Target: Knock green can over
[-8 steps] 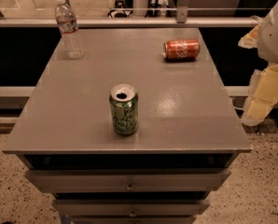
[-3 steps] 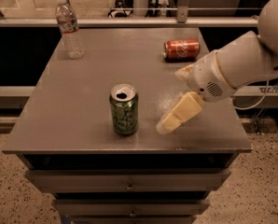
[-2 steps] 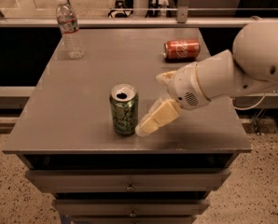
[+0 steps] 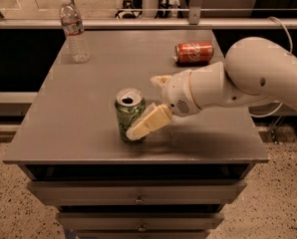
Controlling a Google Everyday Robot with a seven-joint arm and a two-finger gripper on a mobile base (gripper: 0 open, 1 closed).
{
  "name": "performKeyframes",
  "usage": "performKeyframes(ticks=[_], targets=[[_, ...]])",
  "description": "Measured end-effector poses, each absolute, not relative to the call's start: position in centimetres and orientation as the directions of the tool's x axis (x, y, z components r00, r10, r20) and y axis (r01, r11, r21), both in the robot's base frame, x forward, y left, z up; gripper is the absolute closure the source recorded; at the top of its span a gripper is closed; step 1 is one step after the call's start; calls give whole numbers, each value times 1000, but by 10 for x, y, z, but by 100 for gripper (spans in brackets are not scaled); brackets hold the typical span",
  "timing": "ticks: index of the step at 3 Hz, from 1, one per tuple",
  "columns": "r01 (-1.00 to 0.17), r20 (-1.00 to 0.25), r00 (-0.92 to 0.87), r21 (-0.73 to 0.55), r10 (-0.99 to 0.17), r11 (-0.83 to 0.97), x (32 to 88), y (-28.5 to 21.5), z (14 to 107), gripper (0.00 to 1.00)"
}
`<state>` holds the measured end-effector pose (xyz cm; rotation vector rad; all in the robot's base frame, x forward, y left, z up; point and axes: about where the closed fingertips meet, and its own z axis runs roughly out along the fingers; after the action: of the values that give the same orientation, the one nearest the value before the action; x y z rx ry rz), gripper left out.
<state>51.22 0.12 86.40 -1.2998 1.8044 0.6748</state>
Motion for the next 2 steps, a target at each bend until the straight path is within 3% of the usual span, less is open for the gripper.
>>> performKeyframes(ticks=[2], targets=[[-940,-871,-115,-60,-478,337,575,45,899,0]])
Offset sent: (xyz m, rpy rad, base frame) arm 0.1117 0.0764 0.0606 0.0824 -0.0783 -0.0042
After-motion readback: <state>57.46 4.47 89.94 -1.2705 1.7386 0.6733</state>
